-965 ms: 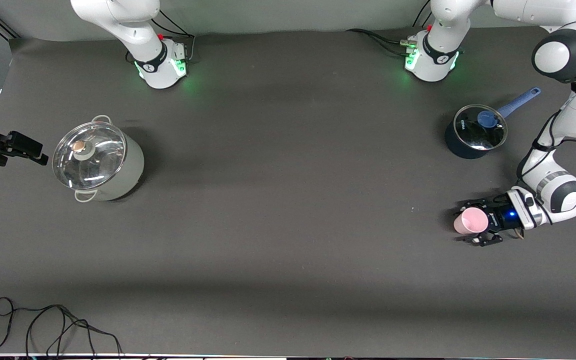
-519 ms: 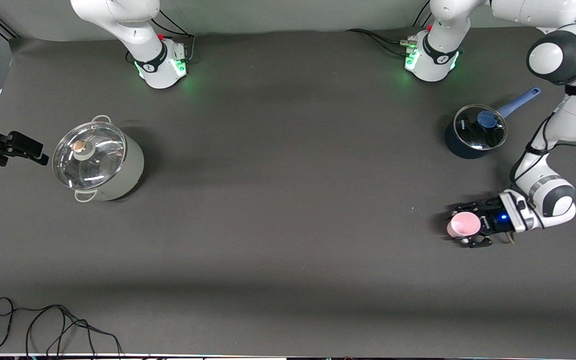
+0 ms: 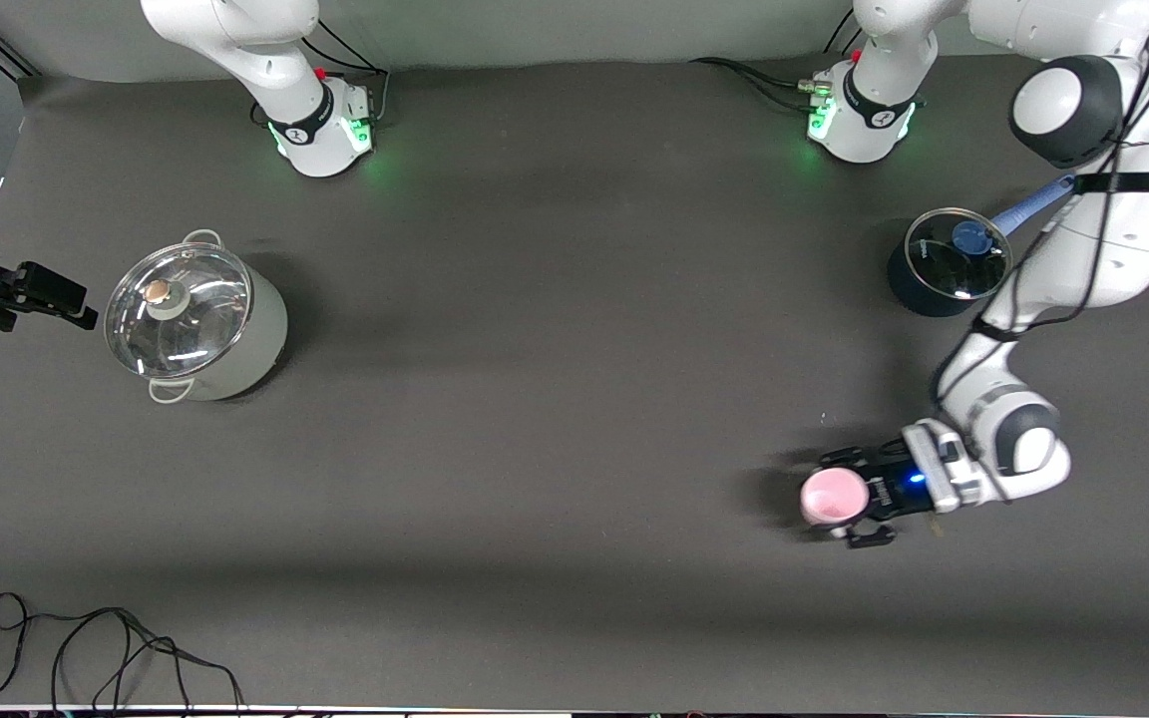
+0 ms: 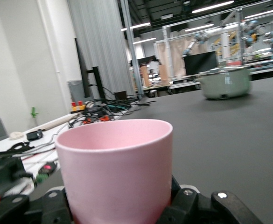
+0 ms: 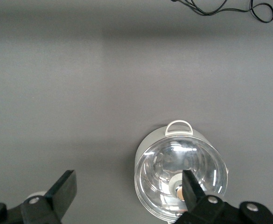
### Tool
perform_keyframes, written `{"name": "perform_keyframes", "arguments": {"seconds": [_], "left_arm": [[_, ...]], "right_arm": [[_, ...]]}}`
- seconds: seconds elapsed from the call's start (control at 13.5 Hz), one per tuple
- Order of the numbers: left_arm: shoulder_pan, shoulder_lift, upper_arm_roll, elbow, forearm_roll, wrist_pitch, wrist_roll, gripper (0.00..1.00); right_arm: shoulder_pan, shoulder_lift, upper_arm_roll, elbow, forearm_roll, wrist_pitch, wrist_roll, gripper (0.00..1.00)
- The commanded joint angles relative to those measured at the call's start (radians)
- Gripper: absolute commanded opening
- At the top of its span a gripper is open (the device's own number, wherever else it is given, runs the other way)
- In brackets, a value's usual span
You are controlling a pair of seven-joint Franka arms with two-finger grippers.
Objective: Transfer pink cup from left to right arm
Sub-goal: 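Lift the pink cup with the left gripper and carry it toward the glass pot, then hold the cup out with the left gripper while the right gripper reaches it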
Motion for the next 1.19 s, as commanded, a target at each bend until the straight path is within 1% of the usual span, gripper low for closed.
{"name": "perform_keyframes", "arguments": {"seconds": [0.0,0.15,0.37,0.52,0.59,0.74,0.89,0.96,1.11], "left_arm": [[-0.099,0.003,-0.105,0.057,-0.077,0.227,-0.017,0.00],[-0.166,0.003,-0.180,0.109,-0.086,0.398,-0.065,0.00],[-0.284,-0.005,-0.236,0.215,-0.088,0.544,-0.196,0.00],[-0.353,-0.011,-0.291,0.281,-0.086,0.701,-0.254,0.00],[-0.404,-0.011,-0.320,0.326,-0.085,0.793,-0.285,0.00],[-0.519,-0.013,-0.322,0.427,-0.081,0.927,-0.360,0.00],[-0.634,-0.011,-0.291,0.530,-0.077,0.998,-0.428,0.00],[-0.671,-0.013,-0.278,0.550,-0.077,1.018,-0.449,0.00],[-0.729,-0.019,-0.280,0.580,-0.075,1.064,-0.501,0.00]], "right_arm": [[0.008,-0.012,0.000,0.011,0.006,-0.021,0.094,1.00],[0.032,-0.016,0.004,0.038,0.006,-0.060,0.249,1.00],[0.067,-0.016,0.009,0.081,0.009,-0.127,0.540,1.00],[0.078,-0.016,0.012,0.108,0.035,-0.156,0.697,1.00],[0.087,-0.016,0.012,0.115,0.046,-0.173,0.761,1.00],[0.095,-0.023,0.012,0.117,0.072,-0.184,0.909,1.00],[0.097,-0.025,0.012,0.118,0.086,-0.184,0.954,1.00],[0.100,-0.025,0.018,0.126,0.086,-0.184,0.955,1.00],[0.109,-0.011,0.030,0.154,0.087,-0.184,0.957,1.00]]}}
